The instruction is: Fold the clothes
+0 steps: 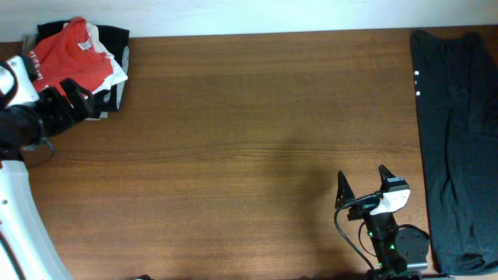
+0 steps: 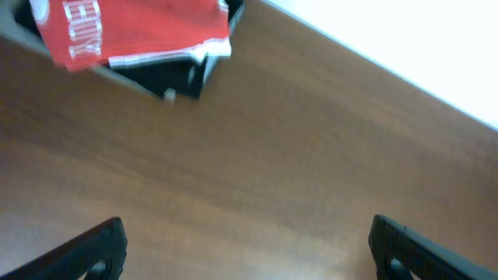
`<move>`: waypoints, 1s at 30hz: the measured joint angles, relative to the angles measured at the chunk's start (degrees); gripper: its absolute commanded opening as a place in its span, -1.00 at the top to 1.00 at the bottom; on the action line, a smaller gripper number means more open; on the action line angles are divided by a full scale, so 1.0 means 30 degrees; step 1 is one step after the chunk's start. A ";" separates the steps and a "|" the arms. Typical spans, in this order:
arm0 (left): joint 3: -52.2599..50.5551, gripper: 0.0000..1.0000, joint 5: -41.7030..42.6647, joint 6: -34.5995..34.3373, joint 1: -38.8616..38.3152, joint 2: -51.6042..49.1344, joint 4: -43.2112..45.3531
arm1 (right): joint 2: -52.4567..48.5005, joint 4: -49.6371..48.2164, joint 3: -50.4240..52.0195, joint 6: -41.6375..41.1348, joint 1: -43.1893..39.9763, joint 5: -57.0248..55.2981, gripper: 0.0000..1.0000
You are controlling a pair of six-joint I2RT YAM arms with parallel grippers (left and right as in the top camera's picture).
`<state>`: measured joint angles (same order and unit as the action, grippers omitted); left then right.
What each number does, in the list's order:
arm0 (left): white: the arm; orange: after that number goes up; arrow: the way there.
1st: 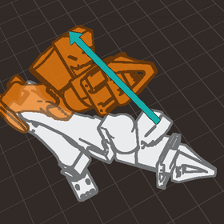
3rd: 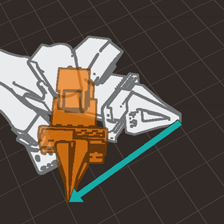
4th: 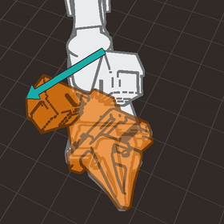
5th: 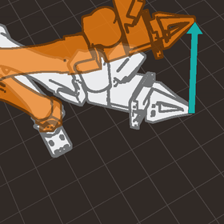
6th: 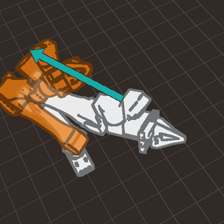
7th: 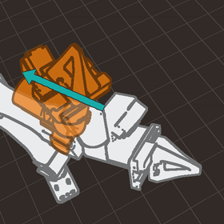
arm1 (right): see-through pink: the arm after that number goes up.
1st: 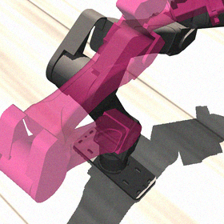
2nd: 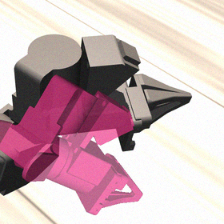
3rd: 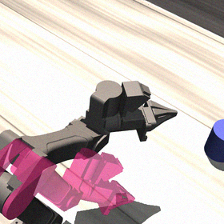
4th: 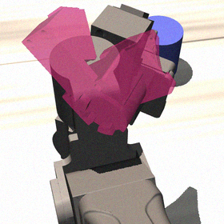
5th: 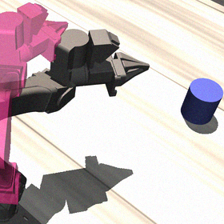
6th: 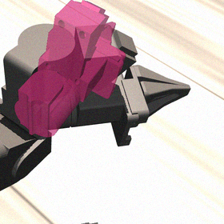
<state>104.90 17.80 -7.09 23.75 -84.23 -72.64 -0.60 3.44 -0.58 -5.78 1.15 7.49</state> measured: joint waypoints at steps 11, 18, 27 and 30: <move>-1.9416 -0.98 -0.2193 0.3249 -0.6433 1.3209 1.2080 | 0.0007 0.0007 -0.0007 0.0007 -0.0015 -0.0066 -0.97; -2.6432 -0.98 -0.2317 0.3337 -0.6827 2.1420 1.6298 | 0.0007 0.0007 0.0000 0.0007 -0.0022 -0.0058 -0.97; -3.3419 -0.98 -0.2404 0.3220 -0.6841 2.7583 2.4851 | 0.0000 0.0007 0.0000 -0.0007 -0.0022 -0.0058 -0.97; -3.4345 -0.98 -0.2448 0.3213 -0.6849 2.7809 2.6658 | 0.0007 0.0000 0.0000 -0.0015 -0.0022 -0.0058 -0.97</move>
<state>1.87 10.46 2.55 3.20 -0.80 7.33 -0.58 3.44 -0.58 -5.82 1.08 7.31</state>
